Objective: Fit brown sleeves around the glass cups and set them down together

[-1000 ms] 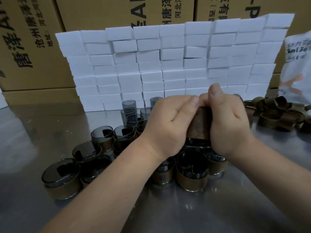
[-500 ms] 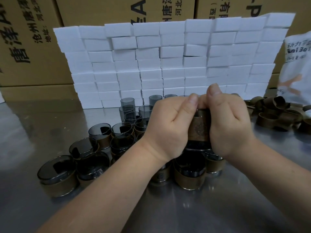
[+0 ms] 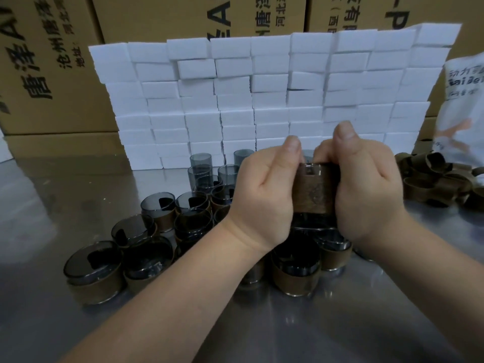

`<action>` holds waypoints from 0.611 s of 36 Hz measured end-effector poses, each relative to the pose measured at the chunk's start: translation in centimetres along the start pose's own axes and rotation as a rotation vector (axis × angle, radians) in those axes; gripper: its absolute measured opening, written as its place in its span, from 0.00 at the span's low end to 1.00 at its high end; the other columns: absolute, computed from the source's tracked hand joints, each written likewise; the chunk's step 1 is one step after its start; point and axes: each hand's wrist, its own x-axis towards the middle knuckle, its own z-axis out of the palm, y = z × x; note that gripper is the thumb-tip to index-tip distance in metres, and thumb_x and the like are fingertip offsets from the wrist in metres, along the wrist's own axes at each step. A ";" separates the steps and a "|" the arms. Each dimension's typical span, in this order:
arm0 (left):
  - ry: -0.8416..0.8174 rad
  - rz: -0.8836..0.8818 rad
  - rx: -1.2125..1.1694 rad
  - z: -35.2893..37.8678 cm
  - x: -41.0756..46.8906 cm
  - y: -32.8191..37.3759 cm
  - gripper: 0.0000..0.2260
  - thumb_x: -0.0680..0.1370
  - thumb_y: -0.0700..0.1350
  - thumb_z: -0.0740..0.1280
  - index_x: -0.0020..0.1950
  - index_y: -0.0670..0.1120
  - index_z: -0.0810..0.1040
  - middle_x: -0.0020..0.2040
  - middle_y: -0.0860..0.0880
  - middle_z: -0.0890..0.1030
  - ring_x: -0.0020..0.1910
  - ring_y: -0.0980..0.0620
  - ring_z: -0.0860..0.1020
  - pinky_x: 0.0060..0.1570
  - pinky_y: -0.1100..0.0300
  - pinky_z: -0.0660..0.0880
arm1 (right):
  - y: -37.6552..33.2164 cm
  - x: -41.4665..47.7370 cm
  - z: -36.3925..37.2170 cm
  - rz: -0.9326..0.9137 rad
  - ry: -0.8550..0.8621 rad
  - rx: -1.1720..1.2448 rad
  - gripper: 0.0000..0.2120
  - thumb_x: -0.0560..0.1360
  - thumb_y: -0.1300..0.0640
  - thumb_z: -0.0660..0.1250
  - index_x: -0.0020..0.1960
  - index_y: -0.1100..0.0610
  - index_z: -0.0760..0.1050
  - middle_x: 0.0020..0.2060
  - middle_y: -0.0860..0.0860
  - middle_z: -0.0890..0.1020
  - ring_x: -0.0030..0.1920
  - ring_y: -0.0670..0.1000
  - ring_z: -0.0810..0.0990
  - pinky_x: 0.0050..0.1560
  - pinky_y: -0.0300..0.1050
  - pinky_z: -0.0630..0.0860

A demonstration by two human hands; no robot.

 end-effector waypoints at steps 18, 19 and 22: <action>-0.035 0.358 0.417 -0.5 -0.6 -1.2 0.31 0.75 0.62 0.58 0.61 0.36 0.74 0.58 0.38 0.76 0.58 0.48 0.76 0.61 0.57 0.71 | -0.7 0.9 0.8 0.395 -0.003 0.196 0.27 0.66 0.31 0.54 0.26 0.50 0.79 0.26 0.48 0.81 0.32 0.45 0.81 0.38 0.45 0.76; -0.021 0.366 0.432 -0.5 -0.6 -1.3 0.30 0.75 0.62 0.57 0.60 0.36 0.75 0.57 0.38 0.77 0.57 0.49 0.76 0.61 0.59 0.71 | -0.7 0.8 1.0 0.396 0.057 0.197 0.28 0.68 0.33 0.52 0.23 0.50 0.77 0.24 0.46 0.79 0.30 0.44 0.79 0.37 0.44 0.75; 0.032 0.379 0.434 -0.3 -0.8 -1.5 0.29 0.77 0.59 0.56 0.56 0.35 0.78 0.56 0.38 0.78 0.55 0.50 0.76 0.60 0.61 0.71 | -0.6 0.4 1.4 0.398 0.165 0.213 0.29 0.69 0.35 0.50 0.21 0.52 0.72 0.21 0.46 0.73 0.26 0.44 0.74 0.32 0.39 0.72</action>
